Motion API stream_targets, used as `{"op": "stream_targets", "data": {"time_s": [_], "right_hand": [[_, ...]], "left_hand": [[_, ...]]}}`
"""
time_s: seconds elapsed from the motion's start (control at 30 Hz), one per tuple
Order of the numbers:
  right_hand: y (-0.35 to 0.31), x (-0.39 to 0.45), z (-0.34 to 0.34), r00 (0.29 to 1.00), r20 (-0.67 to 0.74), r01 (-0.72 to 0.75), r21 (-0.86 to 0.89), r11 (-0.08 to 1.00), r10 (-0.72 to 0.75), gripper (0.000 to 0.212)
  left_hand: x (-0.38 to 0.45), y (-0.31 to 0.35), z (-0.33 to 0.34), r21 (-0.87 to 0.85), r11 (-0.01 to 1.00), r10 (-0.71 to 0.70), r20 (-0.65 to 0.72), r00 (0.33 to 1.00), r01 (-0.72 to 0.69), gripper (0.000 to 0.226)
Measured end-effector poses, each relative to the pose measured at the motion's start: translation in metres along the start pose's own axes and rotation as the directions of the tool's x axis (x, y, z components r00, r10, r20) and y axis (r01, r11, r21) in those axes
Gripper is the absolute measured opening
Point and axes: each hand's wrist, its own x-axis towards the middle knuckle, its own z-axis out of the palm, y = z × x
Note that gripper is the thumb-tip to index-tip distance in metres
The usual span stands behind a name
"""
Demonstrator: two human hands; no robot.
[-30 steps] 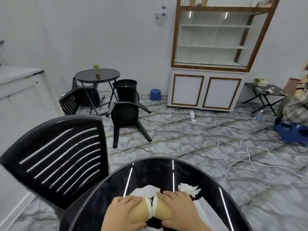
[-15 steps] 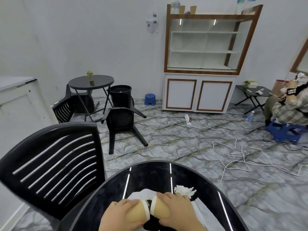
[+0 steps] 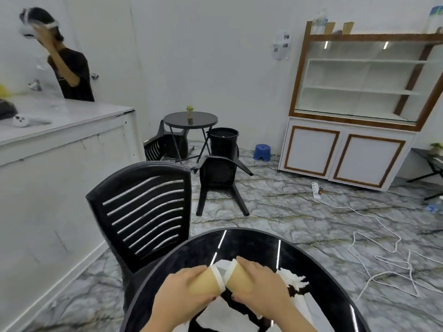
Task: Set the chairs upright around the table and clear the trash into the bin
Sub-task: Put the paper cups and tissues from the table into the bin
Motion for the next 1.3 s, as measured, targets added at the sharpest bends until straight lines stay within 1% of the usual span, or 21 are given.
{"op": "stream_targets", "data": {"time_s": [0.13,0.2,0.3,0.43,0.6,0.67,0.77,0.9,1.03,1.13,1.23,1.3], "right_hand": [[-0.038,0.008,0.01,0.991,0.019,0.133,0.011,0.991,-0.133,0.083],[-0.062,0.009,0.018,0.982,0.029,0.183,0.052,0.982,-0.184,0.083],[-0.11,0.01,0.04,0.952,0.072,0.295,0.041,0.955,-0.297,0.084],[-0.182,0.003,0.075,0.897,0.152,0.412,0.057,0.909,-0.416,0.084],[-0.266,-0.019,0.128,0.821,0.264,0.506,0.075,0.859,-0.507,0.085],[-0.291,-0.031,0.153,0.805,0.316,0.501,0.094,0.86,-0.503,0.085],[-0.317,-0.048,0.19,0.787,0.382,0.488,0.094,0.868,-0.484,0.085],[-0.329,-0.064,0.242,0.796,0.447,0.415,0.088,0.906,-0.408,0.084],[-0.32,-0.071,0.289,0.805,0.504,0.323,0.07,0.944,-0.313,0.085],[-0.308,-0.07,0.323,0.83,0.518,0.211,0.051,0.976,-0.207,0.085],[-0.291,-0.066,0.365,0.84,0.53,0.111,0.037,0.993,-0.113,0.086],[-0.278,-0.061,0.396,0.843,0.535,0.047,0.032,0.998,-0.057,0.086]], "left_hand": [[-0.033,-0.022,-0.024,-0.07,0.992,-0.116,-0.101,0.988,0.11,0.065],[-0.052,-0.041,-0.037,-0.063,0.984,-0.173,-0.171,0.97,0.164,0.064],[-0.094,-0.073,-0.065,-0.051,0.966,-0.257,-0.243,0.935,0.252,0.065],[-0.15,-0.113,-0.106,-0.08,0.926,-0.372,-0.365,0.854,0.369,0.065],[-0.219,-0.176,-0.139,-0.157,0.865,-0.496,-0.42,0.76,0.477,0.072],[-0.244,-0.202,-0.146,-0.199,0.832,-0.55,-0.409,0.728,0.518,0.068],[-0.278,-0.243,-0.149,-0.236,0.803,-0.594,-0.386,0.706,0.547,0.064],[-0.306,-0.289,-0.139,-0.261,0.756,-0.655,-0.327,0.681,0.601,0.073],[-0.313,-0.322,-0.109,-0.286,0.684,-0.729,-0.293,0.619,0.671,0.073],[-0.311,-0.338,-0.079,-0.336,0.623,-0.782,-0.268,0.563,0.706,0.072],[-0.304,-0.361,-0.046,-0.374,0.558,-0.83,-0.25,0.499,0.741,0.071],[-0.295,-0.38,-0.024,-0.397,0.526,-0.85,-0.223,0.477,0.752,0.069]]}}
